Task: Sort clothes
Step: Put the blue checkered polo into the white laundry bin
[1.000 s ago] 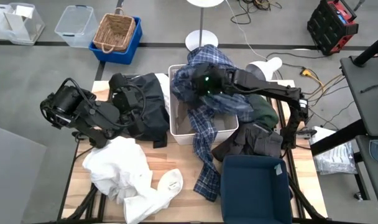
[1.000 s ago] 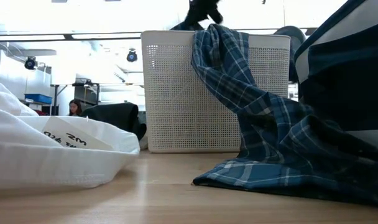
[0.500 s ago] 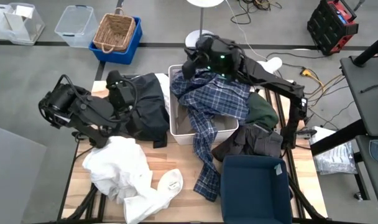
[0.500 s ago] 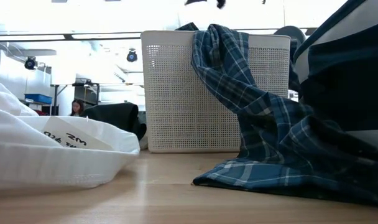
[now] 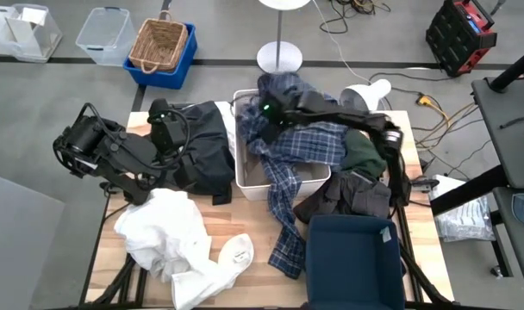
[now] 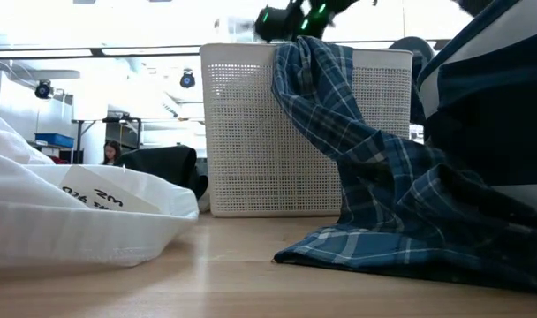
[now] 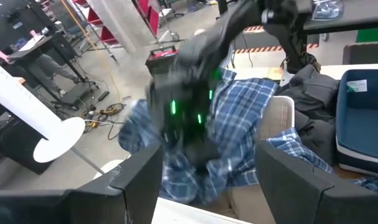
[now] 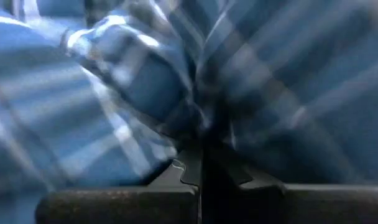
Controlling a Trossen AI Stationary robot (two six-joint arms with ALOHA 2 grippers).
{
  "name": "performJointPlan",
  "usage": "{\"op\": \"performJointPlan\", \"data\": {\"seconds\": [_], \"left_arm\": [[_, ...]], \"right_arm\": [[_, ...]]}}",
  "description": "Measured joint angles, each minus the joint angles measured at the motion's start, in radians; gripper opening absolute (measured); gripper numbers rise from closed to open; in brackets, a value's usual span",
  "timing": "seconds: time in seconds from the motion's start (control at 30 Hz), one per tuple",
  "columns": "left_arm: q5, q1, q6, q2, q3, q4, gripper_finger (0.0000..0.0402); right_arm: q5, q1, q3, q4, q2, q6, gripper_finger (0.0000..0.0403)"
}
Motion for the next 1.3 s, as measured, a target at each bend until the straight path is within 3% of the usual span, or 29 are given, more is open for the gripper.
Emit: {"op": "performJointPlan", "data": {"seconds": [0.2,0.3,0.53,0.67,0.77,1.03,1.3], "left_arm": [[0.045,0.000,-0.024,0.002,-0.001,-0.001,0.0231],[0.050,0.000,-0.027,0.005,-0.004,-0.001,0.0231],[0.053,0.000,-0.030,0.005,-0.007,-0.002,0.0231],[0.052,0.001,-0.020,0.005,-0.007,-0.002,0.0231],[0.053,0.002,-0.008,0.005,-0.007,-0.002,0.0231],[0.052,0.002,-0.013,0.005,-0.010,-0.002,0.0231],[0.052,0.002,-0.039,0.012,-0.021,-0.002,0.0231]], "right_arm": [[-0.144,0.010,0.035,-0.007,0.132,-0.001,0.0009],[-0.156,0.013,0.048,-0.020,0.158,-0.013,0.0009],[-0.166,0.015,0.145,-0.088,0.104,-0.049,0.0009],[-0.223,0.012,0.258,-0.199,0.049,-0.064,0.0020],[-0.227,0.014,0.327,-0.296,0.013,-0.064,0.0042],[-0.233,0.014,0.313,-0.511,-0.205,0.051,0.0143],[-0.225,0.017,0.153,-0.505,-0.437,0.205,0.0231]]}}
